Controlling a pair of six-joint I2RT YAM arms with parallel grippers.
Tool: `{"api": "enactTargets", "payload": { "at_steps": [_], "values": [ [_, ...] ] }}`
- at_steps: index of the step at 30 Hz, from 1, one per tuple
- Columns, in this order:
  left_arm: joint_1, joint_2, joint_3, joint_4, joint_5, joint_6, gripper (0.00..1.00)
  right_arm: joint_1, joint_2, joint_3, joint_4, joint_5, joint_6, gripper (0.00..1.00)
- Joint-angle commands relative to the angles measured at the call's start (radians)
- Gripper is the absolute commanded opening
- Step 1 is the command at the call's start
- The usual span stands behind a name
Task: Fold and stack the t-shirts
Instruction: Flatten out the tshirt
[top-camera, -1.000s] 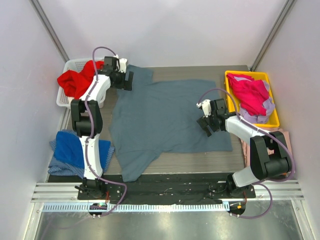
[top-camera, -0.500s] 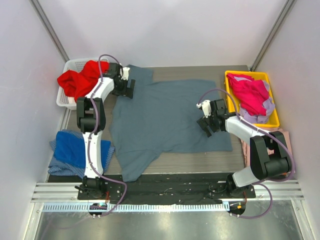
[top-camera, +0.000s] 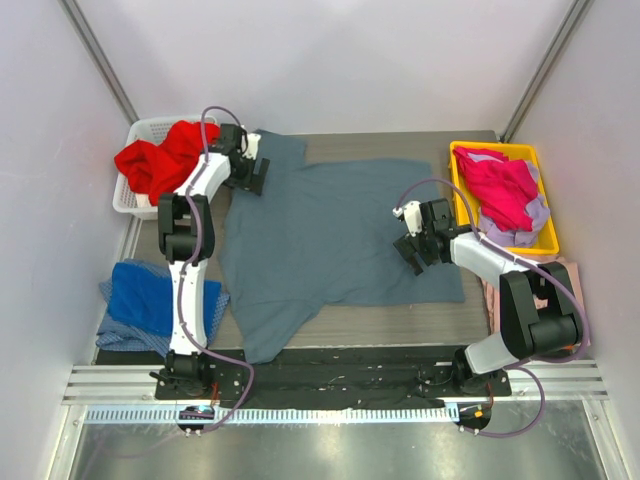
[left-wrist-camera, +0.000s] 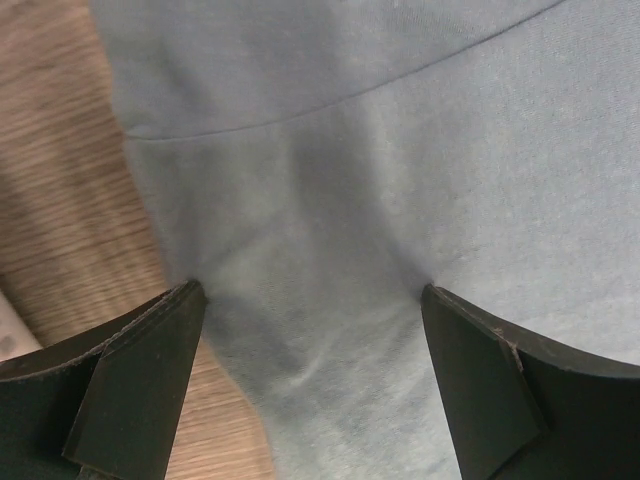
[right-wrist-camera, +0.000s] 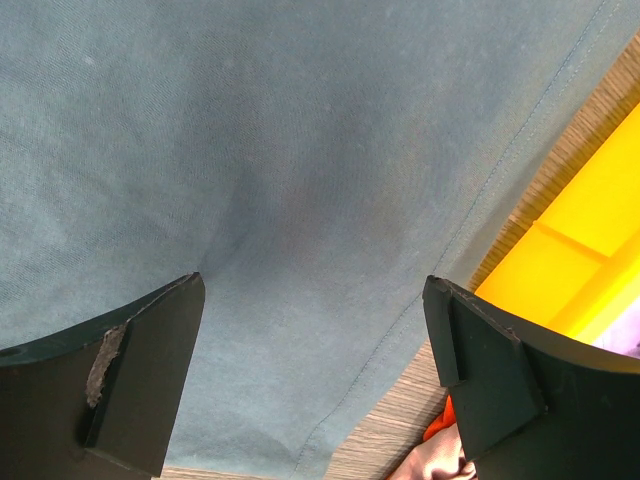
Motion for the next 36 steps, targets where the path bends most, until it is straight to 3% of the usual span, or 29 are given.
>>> {"api": "enactTargets", "payload": {
  "at_steps": [1,15,21,36],
  "values": [
    [-0.013,0.014,0.05,-0.037,-0.027,0.041,0.95,0.003,0.001,-0.001,0.016,0.0,-0.001,1.0],
    [-0.056,0.109,0.173,-0.053,-0.245,0.136,0.96,0.003,-0.002,-0.002,0.016,0.004,-0.001,1.0],
    [-0.051,0.112,0.173,-0.033,-0.27,0.151,0.96,0.004,0.006,-0.006,0.017,0.004,-0.003,1.0],
    [-0.079,-0.055,-0.123,0.025,-0.164,0.144,0.95,0.003,0.01,-0.004,0.017,0.009,-0.001,1.0]
  ]
}}
